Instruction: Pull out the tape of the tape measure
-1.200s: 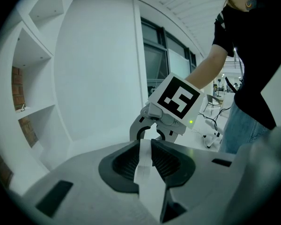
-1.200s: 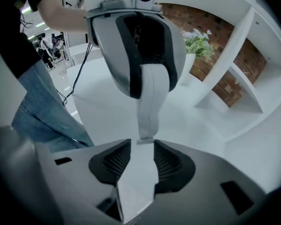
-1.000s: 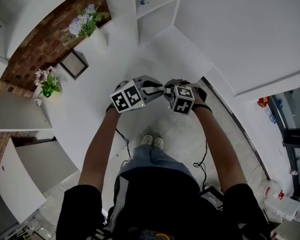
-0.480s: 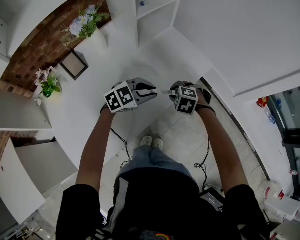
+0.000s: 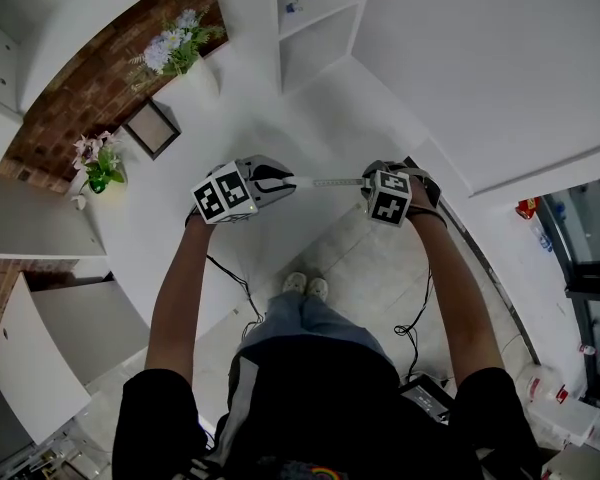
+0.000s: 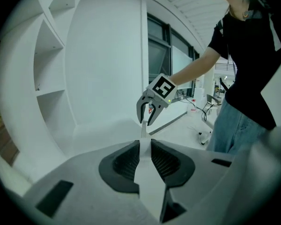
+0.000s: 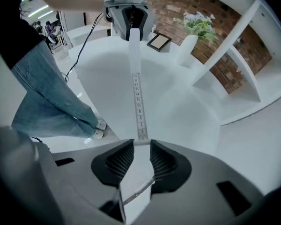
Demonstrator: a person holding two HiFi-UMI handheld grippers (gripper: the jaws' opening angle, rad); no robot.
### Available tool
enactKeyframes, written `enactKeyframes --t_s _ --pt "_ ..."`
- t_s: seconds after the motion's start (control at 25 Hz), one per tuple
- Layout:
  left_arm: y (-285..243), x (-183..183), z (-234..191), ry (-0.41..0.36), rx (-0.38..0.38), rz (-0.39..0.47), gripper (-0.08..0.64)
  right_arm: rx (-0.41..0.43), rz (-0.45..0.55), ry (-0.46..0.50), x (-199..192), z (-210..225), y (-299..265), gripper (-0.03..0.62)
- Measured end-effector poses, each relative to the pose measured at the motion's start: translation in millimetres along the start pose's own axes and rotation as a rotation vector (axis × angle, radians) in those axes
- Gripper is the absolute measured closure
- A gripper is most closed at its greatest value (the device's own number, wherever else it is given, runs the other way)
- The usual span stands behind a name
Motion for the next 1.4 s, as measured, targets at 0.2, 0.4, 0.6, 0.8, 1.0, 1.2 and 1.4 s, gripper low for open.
enactKeyframes --t_s 0.2,0.4,0.6,0.8,1.0,1.2,1.4 --pt "9.5 -8.6 -4.5 0.025 0.006 0.004 0.483 0.000 -0.008 0.000 -7.2 10.0 -1.1 0.489" --pt "18.6 -22.5 -9.4 0.051 0.011 -0.009 0.482 0.015 -0.023 -0.014 -18.2 19.3 -4.3 0.489" --pt "23.3 -36.9 -14.0 0.060 0.014 -0.054 0.483 0.004 -0.053 0.005 -23.1 31.2 -6.1 0.489" --pt "30.6 -48.1 -20.9 0.095 0.024 -0.046 0.483 0.033 -0.048 -0.018 -28.1 42.3 -14.6 0.489" --pt "36.4 -64.2 -29.3 0.113 0.031 -0.093 0.483 0.044 -0.066 -0.010 -33.3 54.9 -21.2 0.489" --pt "35.9 -71.7 -38.5 0.137 0.034 -0.086 0.483 0.059 -0.064 -0.015 -34.1 67.1 -29.6 0.489" --pt "35.8 -81.5 -42.7 0.154 0.031 -0.103 0.483 0.063 -0.092 -0.003 -41.5 78.4 -35.4 0.489"
Point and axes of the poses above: the fingertips, and each gripper's own axes: y backward along the fingers, z to its right, x out of its top, the point moved 4 cm from there along y, backward along the fingers, and after that the axes turned 9 degrees about -y, right-handed, at the moved point
